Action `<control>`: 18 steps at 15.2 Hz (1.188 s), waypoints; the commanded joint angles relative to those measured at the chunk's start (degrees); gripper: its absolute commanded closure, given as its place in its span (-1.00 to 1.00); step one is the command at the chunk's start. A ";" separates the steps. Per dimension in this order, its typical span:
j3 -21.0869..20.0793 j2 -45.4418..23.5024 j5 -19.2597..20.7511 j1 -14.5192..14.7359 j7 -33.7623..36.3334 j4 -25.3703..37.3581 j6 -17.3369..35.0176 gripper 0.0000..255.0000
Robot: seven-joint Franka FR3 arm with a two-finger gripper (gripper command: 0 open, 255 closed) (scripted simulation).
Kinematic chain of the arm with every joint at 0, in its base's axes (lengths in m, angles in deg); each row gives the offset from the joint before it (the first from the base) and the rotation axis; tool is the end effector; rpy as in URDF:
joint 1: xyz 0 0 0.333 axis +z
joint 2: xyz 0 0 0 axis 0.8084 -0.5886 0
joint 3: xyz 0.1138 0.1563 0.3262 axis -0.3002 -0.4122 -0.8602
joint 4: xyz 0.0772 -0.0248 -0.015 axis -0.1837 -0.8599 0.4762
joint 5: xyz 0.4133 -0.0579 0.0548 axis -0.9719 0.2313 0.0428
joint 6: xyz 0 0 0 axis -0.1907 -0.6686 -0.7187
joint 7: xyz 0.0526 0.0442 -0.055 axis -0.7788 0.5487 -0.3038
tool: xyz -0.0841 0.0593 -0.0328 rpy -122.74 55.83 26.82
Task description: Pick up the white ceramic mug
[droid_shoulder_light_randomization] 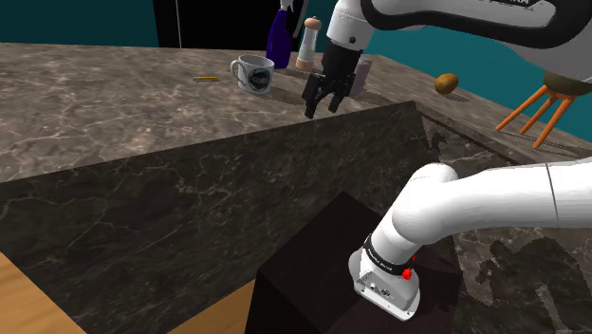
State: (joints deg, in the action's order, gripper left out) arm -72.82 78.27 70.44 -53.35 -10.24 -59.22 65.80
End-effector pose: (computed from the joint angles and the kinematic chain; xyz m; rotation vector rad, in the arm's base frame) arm 0.2833 0.0362 0.6103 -3.1098 0.1648 -0.0708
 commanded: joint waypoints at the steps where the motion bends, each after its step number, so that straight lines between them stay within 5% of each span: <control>1: 0.00 0.00 0.00 0.00 0.00 0.00 0.00 -1.00; 9: 2.93 -19.16 1.61 -1.42 -3.82 16.62 1.39 -1.00; 18: 5.38 -40.60 1.52 -2.39 -7.62 41.15 -2.99 -1.00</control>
State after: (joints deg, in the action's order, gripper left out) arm -67.53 40.54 72.07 -55.72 -17.68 -21.58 63.57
